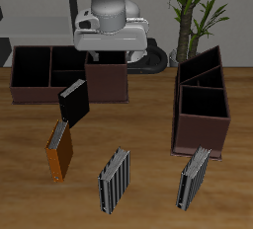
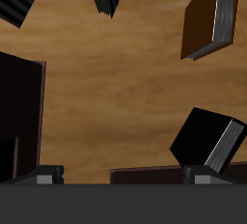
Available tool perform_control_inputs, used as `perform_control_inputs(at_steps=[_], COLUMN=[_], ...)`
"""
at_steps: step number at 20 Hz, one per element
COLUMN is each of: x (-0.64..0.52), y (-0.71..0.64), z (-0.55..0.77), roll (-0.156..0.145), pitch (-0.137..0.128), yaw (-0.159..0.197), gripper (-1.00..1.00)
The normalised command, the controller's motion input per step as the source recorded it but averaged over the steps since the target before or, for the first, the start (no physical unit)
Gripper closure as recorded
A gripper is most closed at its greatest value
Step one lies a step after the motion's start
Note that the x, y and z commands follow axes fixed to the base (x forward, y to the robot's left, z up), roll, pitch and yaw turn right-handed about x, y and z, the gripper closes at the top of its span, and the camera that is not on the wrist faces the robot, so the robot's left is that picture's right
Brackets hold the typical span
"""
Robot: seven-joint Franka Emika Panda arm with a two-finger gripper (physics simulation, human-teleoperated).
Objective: Place the black book into the left desk caddy's right compartment
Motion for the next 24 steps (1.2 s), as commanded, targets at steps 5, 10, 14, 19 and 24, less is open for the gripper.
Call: perform_control_inputs(at_steps=[5, 10, 14, 19, 24], x=[-0.16, -0.16, -0.25, -0.13, -0.03], y=[-0.55, -0.41, -0.72, -0.44, -0.18], z=[-0.05, -0.12, -0.18, -0.09, -0.1], roll=[-0.021, -0.004, -0.074, -0.069, -0.024], pitch=[-0.034, -0.021, -0.025, -0.028, -0.022], yaw=[-0.052, 0.003, -0.013, -0.037, -0.032], gripper=[-1.0, -1.0, -1.0, -1.0, -1.0])
